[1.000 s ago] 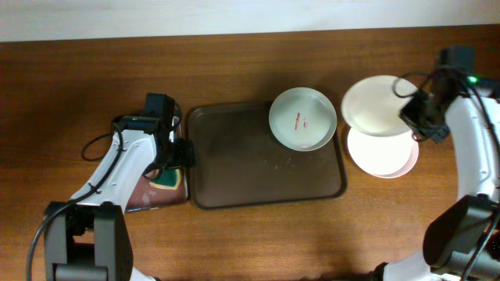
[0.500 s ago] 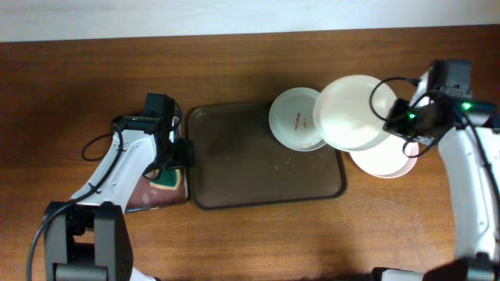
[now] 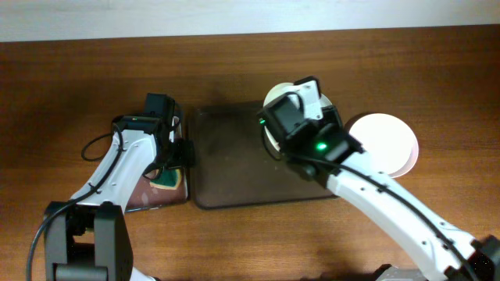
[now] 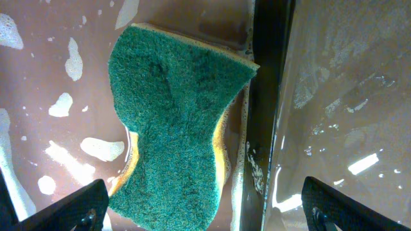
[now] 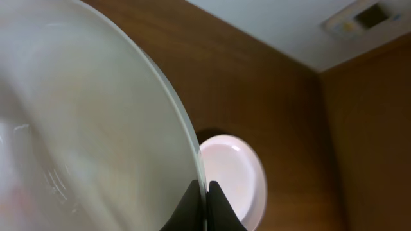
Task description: Clean dirty plates on tray and stack at the side
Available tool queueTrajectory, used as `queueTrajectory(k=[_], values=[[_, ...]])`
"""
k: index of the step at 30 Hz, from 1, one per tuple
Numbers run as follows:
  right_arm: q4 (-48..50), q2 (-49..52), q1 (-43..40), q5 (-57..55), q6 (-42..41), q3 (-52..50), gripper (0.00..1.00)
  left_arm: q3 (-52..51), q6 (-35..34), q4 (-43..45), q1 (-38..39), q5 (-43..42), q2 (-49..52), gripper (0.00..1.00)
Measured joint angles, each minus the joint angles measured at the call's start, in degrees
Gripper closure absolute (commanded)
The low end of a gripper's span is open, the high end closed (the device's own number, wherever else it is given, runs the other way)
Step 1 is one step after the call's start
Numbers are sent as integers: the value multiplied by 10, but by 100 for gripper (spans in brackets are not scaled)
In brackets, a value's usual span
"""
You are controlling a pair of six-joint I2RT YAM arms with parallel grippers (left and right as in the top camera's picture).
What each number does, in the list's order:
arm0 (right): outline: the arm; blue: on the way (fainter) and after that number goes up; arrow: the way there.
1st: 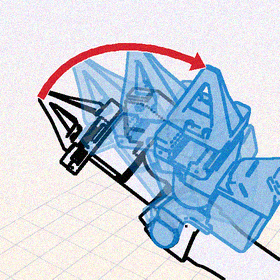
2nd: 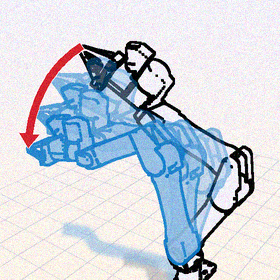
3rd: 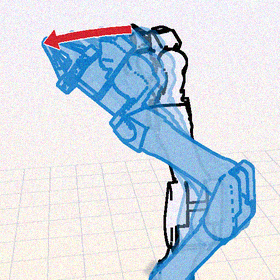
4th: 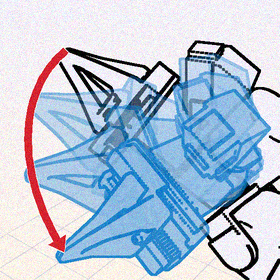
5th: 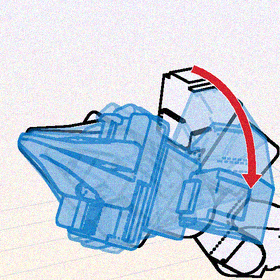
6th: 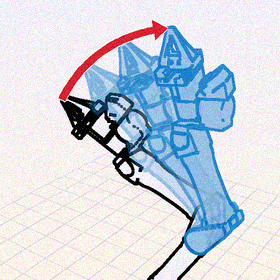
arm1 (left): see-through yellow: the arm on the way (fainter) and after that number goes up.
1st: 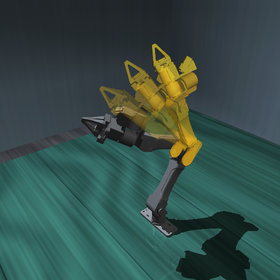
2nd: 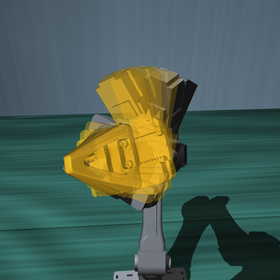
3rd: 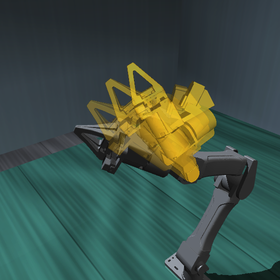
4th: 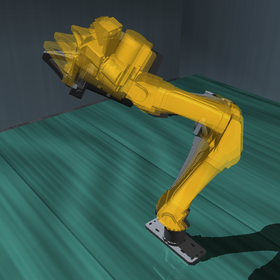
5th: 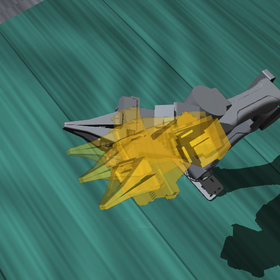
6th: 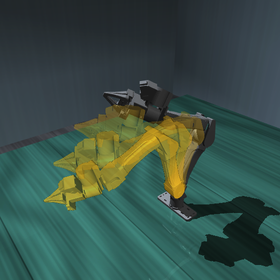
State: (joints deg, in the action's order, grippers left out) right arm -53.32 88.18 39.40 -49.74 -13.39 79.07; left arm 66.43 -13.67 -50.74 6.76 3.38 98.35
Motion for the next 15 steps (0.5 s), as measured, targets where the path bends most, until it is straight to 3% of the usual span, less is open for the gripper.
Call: queueTrajectory(k=[6,15], values=[[22,75,61,-126,19,0,96,0,0,0,0,0,0,6],[82,80,78,-168,63,0,96,0,0,3,0,0,0,6]])
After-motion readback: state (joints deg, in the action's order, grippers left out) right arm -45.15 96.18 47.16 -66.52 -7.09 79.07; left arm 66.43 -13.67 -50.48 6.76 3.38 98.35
